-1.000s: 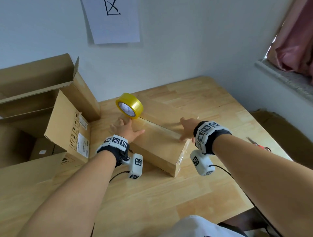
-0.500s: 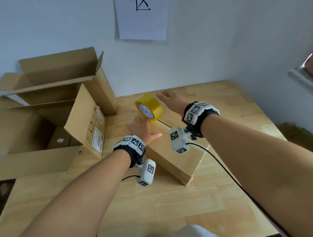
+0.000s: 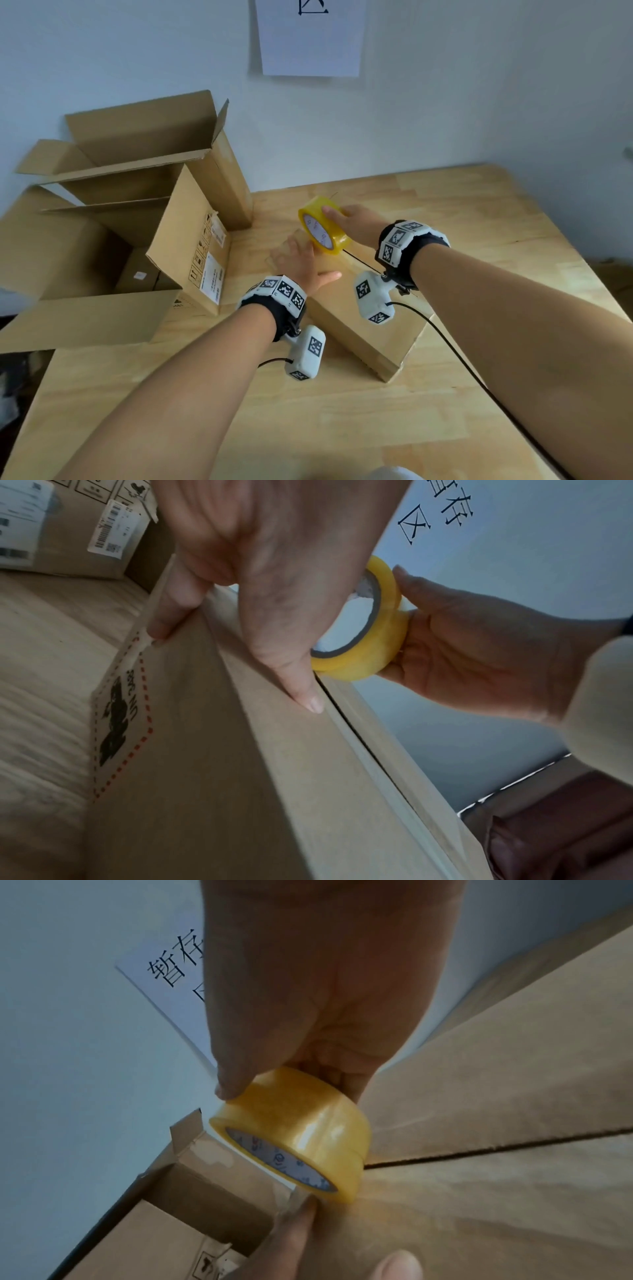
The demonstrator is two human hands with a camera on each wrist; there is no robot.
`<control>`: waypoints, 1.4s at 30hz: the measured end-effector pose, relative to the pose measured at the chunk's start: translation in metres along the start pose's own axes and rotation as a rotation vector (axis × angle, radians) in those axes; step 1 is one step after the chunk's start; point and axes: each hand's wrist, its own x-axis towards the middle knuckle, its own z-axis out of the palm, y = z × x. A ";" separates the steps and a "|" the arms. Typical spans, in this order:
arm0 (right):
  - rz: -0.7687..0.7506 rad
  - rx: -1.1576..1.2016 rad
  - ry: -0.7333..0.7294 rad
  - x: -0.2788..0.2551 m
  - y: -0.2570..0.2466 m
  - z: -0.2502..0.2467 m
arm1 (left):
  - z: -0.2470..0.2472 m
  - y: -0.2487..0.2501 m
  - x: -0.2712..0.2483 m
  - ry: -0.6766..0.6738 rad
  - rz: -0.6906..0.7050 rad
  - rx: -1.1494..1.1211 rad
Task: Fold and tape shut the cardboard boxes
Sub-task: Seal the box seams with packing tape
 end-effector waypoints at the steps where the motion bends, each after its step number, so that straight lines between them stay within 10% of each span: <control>1: 0.008 0.004 0.006 -0.001 0.000 -0.002 | -0.001 0.001 -0.001 -0.005 0.003 0.002; 30: 0.140 -0.294 0.036 -0.031 0.021 -0.010 | -0.004 0.006 -0.006 -0.061 -0.043 -0.001; 42: -0.072 -0.126 0.027 -0.050 0.032 -0.029 | 0.001 0.007 0.000 -0.042 -0.048 -0.001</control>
